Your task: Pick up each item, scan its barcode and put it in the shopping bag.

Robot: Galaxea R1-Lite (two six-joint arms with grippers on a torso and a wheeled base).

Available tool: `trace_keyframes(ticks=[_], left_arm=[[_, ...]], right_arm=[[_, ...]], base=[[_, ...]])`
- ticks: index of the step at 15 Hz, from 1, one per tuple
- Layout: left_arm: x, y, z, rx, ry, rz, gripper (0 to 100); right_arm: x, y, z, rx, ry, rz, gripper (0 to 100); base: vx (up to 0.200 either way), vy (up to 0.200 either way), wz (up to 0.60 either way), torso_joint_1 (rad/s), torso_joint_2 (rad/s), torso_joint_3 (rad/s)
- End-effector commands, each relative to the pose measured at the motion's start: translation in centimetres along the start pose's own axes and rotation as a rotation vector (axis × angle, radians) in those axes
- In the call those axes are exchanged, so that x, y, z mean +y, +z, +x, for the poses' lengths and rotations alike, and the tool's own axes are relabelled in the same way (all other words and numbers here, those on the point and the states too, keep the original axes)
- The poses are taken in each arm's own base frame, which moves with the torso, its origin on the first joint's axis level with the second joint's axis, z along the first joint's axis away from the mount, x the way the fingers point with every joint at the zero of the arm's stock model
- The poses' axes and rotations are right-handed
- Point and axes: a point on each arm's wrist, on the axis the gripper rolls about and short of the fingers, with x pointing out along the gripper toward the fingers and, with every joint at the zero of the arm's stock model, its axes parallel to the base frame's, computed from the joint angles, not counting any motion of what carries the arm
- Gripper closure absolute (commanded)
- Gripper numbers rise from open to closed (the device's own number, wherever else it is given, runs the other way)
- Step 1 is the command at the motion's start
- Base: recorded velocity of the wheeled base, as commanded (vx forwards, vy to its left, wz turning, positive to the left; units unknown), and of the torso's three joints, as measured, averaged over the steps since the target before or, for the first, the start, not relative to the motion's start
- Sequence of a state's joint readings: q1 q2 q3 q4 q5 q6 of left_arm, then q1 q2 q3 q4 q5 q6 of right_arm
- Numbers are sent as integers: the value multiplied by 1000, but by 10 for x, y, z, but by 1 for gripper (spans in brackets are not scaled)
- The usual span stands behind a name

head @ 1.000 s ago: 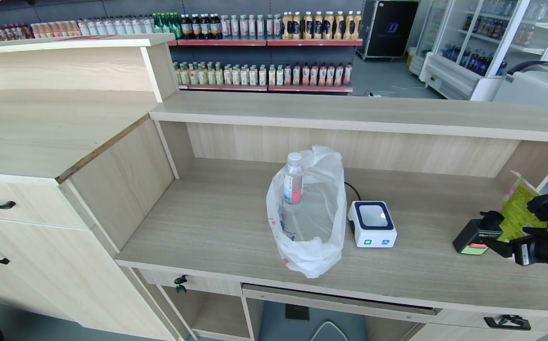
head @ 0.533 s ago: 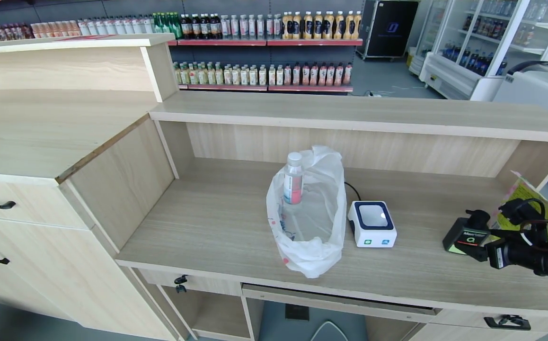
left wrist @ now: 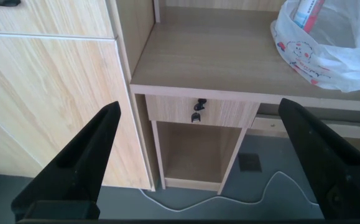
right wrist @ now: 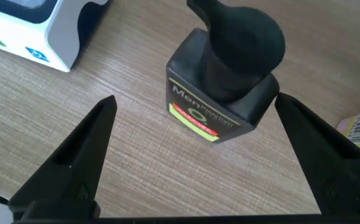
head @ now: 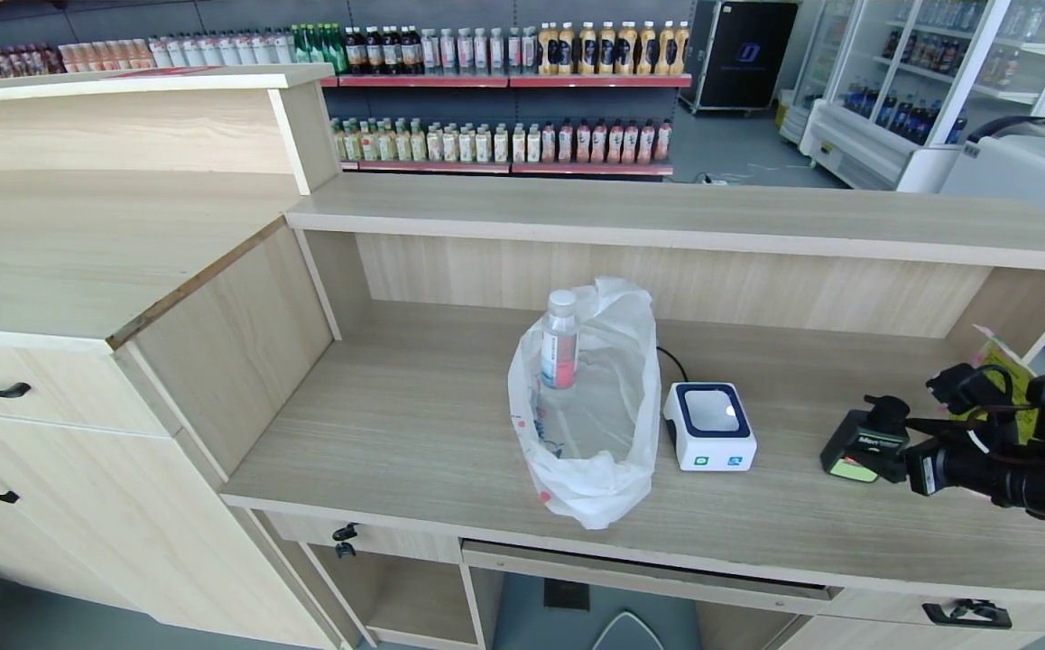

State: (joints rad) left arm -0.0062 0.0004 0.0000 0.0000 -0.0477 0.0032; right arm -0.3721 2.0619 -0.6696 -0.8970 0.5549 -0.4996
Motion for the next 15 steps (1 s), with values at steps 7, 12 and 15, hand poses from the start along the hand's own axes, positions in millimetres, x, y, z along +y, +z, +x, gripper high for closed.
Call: trace_keyframes(ticks=[7,12,15], left_arm=[[0,0,0,1,0,0,0],[0,0,0,1,0,0,0],[0,0,0,1,0,0,0]], right_arm=[[7,-15,25,30,53,7,0],[13,-10,38,12,80,-15,0],[20,-11,42,10,99,-30,100]], base=[[0,0,0,0,0,0],[0,0,0,0,0,0],[0,0,0,0,0,0]])
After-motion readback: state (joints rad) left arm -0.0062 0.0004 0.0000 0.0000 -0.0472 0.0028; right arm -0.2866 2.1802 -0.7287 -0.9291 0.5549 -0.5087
